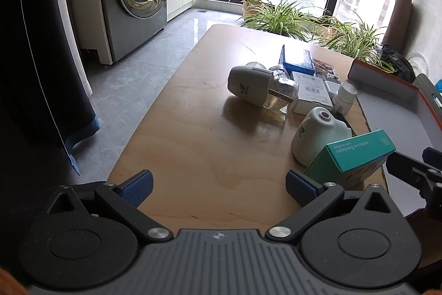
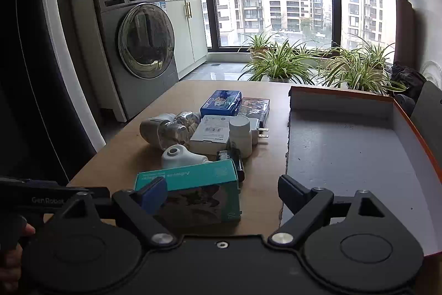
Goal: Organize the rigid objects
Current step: 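Move the left gripper toward the teal Adhesive Bandages box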
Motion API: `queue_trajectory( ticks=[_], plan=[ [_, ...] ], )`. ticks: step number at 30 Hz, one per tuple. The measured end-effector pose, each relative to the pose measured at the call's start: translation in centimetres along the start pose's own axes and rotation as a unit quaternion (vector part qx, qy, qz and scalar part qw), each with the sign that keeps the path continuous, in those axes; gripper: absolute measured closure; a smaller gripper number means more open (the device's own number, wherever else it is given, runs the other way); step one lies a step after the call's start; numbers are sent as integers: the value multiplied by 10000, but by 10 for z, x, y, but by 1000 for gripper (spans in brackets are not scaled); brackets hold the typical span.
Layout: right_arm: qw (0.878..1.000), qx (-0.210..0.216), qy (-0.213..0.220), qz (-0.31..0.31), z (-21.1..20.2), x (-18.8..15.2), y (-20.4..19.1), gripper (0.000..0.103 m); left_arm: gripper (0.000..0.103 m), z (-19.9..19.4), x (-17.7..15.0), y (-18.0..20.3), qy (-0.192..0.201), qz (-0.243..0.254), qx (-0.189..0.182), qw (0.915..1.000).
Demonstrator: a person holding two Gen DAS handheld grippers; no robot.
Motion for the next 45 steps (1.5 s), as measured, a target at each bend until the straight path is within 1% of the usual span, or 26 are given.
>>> queue_trajectory(
  ticks=[2, 3, 4, 16, 19, 20, 25, 28, 33, 35, 37, 39, 42, 44, 45],
  plan=[
    [10000, -6, -9, 7, 0, 2, -1, 1, 0, 1, 1, 1, -22, 19, -23, 10000],
    [10000, -16, -11, 38, -7, -8, -15, 1, 0, 2, 1, 1, -31, 36, -29, 10000],
    [10000, -13, -3, 28, -1, 7, -2, 1, 0, 2, 1, 1, -33, 48, -31, 10000],
    [9999, -72, -119, 0, 2, 10, -1, 1, 0, 4, 3, 3, -63, 43, -94, 9999],
    [9999, -145, -81, 4, 0, 10, 4, 1, 0, 3, 3, 7, -65, 77, -140, 9999],
    [9997, -189, -144, 3, -1, 10, 8, 1, 0, 3, 3, 8, -64, 91, -150, 9998],
    [9992, -312, -84, 226, 0, 9, 25, 1, 0, 3, 4, 16, -27, 155, -263, 9995],
    [9987, -362, -178, 326, 1, 6, 31, 1, 0, 3, 6, 20, -7, 185, -299, 9994],
    [9985, -341, -106, 403, -1, 5, 36, 1, 0, 3, 11, 27, 28, 211, -373, 9991],
    [9985, -355, 18, 428, -3, 6, 39, 1, 0, 2, 13, 32, 53, 236, -475, 9986],
    [9980, -381, 49, 503, -5, 7, 44, 1, 0, 2, 14, 40, 85, 331, -639, 9974],
    [9976, -410, 96, 546, -8, 6, 50, 1, 0, 3, 15, 50, 127, 536, -832, 9950],
    [9967, -487, 141, 628, -12, 4, 59, 1, 0, 8, 18, 65, 242, 975, -1202, 9876],
    [9963, -502, 122, 686, -14, 2, 64, 1, 0, 16, 19, 71, 279, 1243, -1372, 9823],
    [9961, -520, 118, 705, -14, 0, 66, 1, 0, 21, 19, 74, 222, 1351, -1423, 9803]
  ],
)
Point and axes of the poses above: each gripper's, at about its wrist camera, not at the fingertips, and z roughly the way its jaws point, y to its right, x to its top, the point moved 6 cm from there along z, roughly the way its jaws point, and after that the axes turned 7 degrees about -x, right-handed, at the moved point
